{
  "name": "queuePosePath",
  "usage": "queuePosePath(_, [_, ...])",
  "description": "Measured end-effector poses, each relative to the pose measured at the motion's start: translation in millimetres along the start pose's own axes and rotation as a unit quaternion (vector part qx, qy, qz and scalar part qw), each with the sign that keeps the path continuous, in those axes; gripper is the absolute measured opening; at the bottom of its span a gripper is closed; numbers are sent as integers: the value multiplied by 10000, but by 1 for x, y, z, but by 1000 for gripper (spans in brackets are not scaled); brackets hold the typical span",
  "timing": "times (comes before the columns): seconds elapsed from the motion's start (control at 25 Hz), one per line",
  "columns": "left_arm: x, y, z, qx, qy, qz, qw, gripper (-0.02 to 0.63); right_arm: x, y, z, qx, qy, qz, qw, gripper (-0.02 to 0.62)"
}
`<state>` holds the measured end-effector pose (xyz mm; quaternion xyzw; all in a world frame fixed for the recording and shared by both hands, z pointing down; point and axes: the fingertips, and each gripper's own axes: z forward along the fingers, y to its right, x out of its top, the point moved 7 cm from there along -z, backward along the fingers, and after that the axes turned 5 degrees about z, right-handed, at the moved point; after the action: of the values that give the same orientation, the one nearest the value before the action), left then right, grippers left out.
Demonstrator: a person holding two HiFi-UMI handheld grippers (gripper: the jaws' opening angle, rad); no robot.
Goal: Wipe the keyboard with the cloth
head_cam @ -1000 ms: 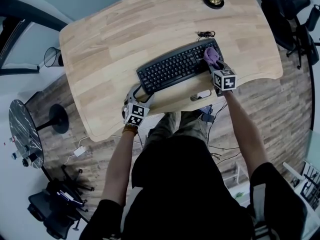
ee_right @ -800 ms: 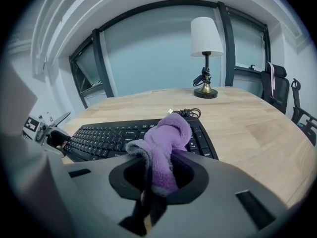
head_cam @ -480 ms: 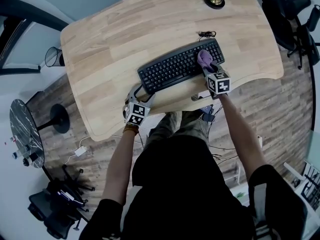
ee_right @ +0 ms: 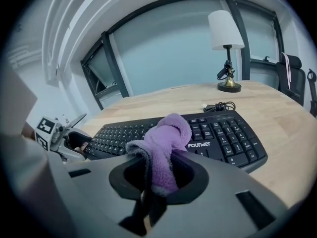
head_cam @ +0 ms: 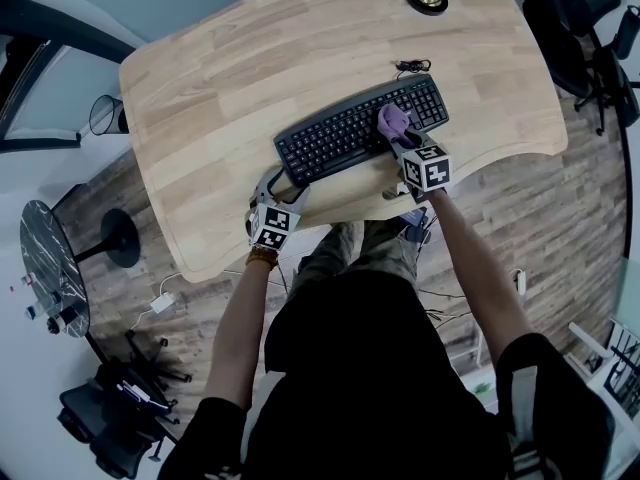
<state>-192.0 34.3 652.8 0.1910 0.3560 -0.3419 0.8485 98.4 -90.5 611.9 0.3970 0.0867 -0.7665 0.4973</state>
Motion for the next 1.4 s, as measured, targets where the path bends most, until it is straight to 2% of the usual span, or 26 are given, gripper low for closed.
queuePosePath(0.68, [1,-1,-1,25,18,4,10000,313,-9,-78,24,408,-102,21,9991,61])
queuePosePath(1.4, [-1,-2,0,75,75,35,9999,313,-20,-186,61,1478,-567,-297,9869,61])
